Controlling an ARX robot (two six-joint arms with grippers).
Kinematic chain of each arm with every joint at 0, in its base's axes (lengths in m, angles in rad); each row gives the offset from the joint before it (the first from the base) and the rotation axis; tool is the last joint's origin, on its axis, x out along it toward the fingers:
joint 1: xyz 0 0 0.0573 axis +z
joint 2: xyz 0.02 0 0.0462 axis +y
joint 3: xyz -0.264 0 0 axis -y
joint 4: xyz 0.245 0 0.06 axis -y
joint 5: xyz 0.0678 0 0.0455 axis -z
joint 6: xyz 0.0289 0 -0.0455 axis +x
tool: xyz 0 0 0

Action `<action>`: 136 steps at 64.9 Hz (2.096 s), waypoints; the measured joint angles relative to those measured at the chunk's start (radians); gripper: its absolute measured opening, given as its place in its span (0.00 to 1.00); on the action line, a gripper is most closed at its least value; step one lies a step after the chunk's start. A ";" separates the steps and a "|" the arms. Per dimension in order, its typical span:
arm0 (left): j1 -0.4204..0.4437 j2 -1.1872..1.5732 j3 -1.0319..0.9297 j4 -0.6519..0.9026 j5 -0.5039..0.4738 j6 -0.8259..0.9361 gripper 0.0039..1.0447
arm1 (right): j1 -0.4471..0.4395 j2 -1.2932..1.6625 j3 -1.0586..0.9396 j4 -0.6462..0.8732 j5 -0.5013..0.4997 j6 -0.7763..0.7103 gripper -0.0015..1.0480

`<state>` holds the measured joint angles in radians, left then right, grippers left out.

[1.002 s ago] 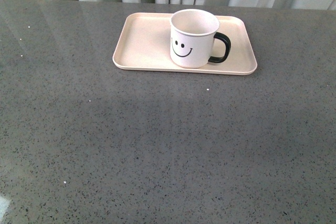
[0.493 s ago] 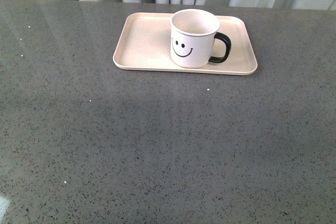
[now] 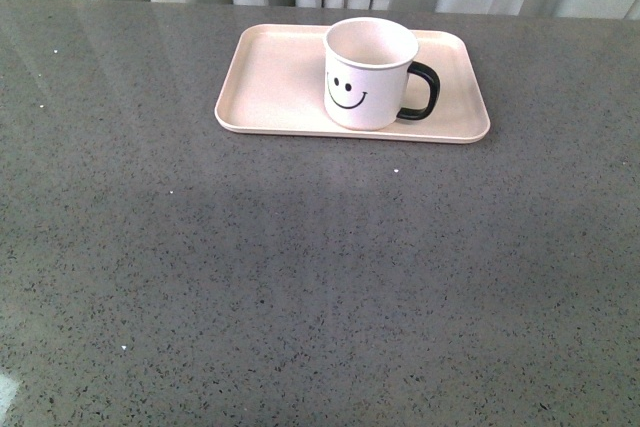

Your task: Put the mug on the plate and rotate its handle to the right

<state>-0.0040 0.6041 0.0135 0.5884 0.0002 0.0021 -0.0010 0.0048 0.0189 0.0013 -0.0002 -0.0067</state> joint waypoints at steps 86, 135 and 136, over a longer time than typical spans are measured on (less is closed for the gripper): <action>0.000 -0.587 0.000 -0.589 0.000 0.000 0.01 | 0.000 0.000 0.000 0.000 0.000 0.000 0.91; 0.001 -0.588 0.000 -0.589 0.001 0.000 0.91 | -0.159 0.438 0.244 -0.411 -0.477 -0.232 0.91; 0.001 -0.588 0.000 -0.589 0.000 0.000 0.91 | -0.165 0.476 0.259 -0.410 -0.495 -0.247 0.91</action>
<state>-0.0032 0.0158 0.0135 -0.0002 0.0006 0.0021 -0.1661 0.4805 0.2783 -0.4091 -0.4950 -0.2539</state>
